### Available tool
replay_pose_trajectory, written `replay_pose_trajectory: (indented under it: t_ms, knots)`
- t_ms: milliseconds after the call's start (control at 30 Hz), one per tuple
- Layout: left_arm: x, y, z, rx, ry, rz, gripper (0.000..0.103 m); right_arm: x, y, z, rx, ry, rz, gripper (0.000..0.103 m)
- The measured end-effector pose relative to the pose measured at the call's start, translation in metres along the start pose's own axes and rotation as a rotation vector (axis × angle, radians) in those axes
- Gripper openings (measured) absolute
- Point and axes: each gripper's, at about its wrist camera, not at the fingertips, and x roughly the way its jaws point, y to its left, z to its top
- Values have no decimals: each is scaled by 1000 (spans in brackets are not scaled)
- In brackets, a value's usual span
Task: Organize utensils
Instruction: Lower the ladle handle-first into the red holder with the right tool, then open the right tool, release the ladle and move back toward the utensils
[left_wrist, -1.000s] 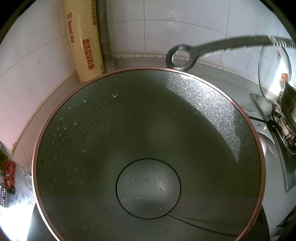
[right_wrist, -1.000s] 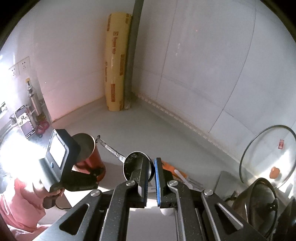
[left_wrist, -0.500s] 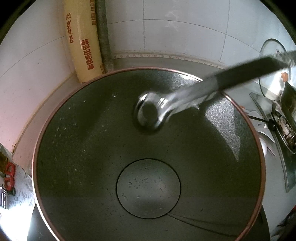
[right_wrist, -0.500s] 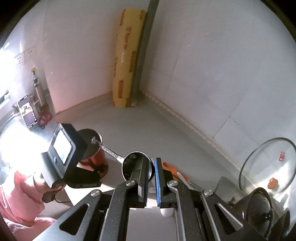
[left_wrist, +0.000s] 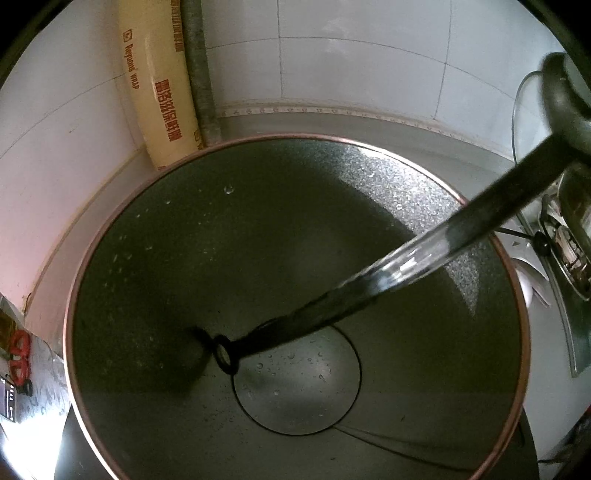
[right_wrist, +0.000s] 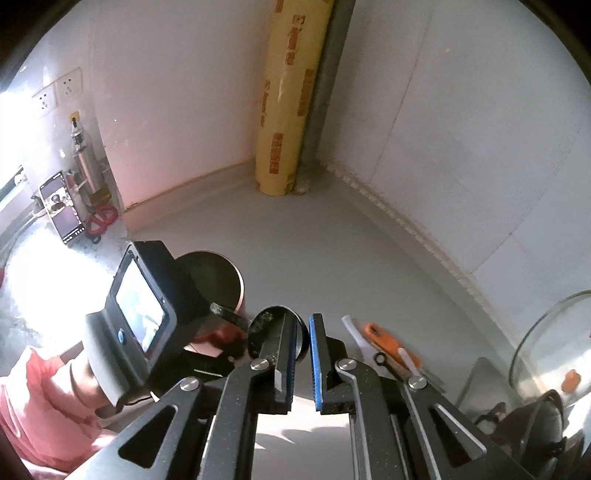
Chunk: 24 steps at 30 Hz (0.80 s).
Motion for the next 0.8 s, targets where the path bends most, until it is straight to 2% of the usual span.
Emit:
replay_pose_trajectory:
  t_ms: [300,533,600,667,800]
  knots:
    - [0,0,0,4,4,-3,90,27,11,11,36,24,54,12]
    - [0,0,0,1,8,0,90,28,9,15,99,15,80,12]
    - [0,0,0,1,8,1,90,25,5,15,120,4,87,16]
    - [1,1,1,0,9,1,90,21,2,15,138,-8,97,24]
    - [1,1,1,-2,10,4,90,10,1,16,149,-36,115,25]
